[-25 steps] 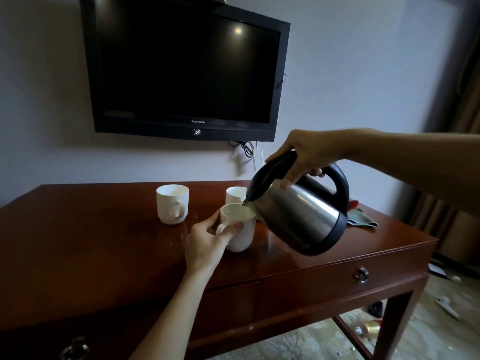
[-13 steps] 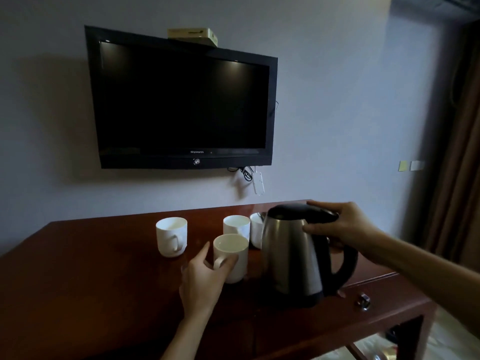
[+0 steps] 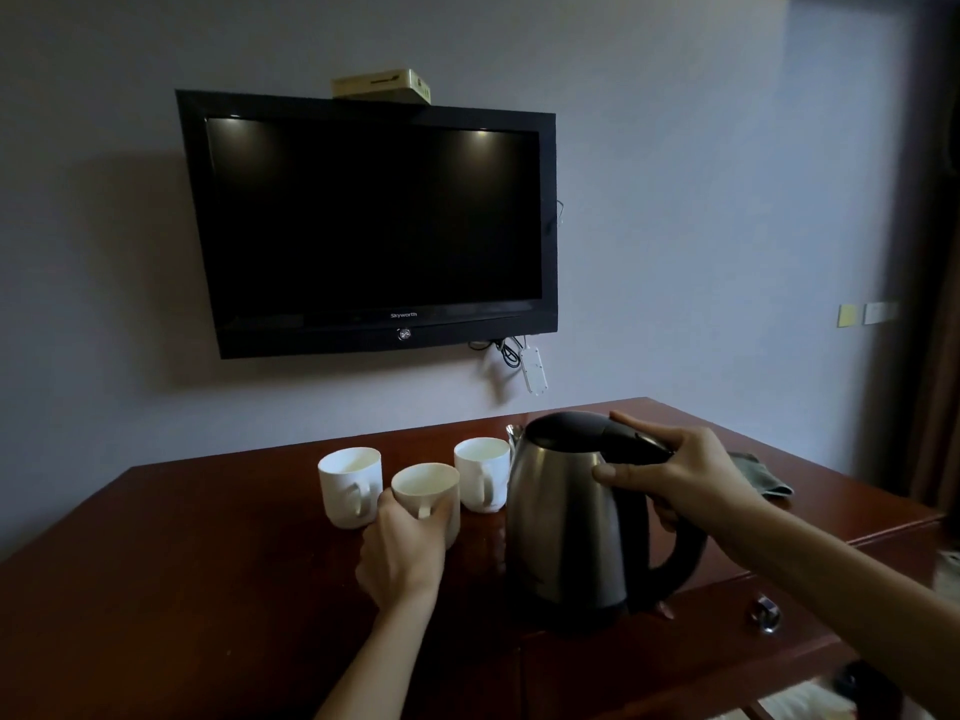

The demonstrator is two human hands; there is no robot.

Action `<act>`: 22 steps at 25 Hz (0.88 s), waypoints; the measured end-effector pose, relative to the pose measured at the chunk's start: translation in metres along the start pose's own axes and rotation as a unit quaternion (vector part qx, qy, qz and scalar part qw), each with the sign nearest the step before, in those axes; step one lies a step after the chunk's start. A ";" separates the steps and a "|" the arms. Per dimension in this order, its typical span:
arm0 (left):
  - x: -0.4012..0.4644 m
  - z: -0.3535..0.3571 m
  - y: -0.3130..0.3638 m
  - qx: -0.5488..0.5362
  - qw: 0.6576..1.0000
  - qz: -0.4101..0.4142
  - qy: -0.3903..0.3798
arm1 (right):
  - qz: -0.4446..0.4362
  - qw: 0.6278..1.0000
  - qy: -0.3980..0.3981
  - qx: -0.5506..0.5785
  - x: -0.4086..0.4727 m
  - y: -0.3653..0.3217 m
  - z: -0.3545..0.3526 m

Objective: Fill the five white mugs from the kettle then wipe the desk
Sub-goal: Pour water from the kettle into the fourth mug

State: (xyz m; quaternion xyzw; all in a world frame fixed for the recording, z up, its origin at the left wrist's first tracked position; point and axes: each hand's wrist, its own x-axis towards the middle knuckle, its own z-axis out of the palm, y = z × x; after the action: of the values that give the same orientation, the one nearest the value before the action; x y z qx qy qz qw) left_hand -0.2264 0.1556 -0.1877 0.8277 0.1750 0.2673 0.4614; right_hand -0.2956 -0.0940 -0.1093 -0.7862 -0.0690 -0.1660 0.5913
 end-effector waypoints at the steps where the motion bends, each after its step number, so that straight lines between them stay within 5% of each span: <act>1: 0.005 0.004 0.002 -0.001 1.000 -0.002 0.001 | 0.003 1.000 0.000 -0.003 0.001 0.000 0.000; 22: 0.041 0.031 0.020 0.002 1.000 -0.016 -0.006 | 0.007 1.000 0.002 0.008 0.001 -0.009 0.003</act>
State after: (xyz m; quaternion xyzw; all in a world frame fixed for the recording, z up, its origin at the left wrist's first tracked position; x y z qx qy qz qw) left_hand -0.1742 0.1469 -0.1723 0.8274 0.1865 0.2544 0.4647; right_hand -0.2974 -0.0891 -0.1016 -0.7813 -0.0631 -0.1629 0.5992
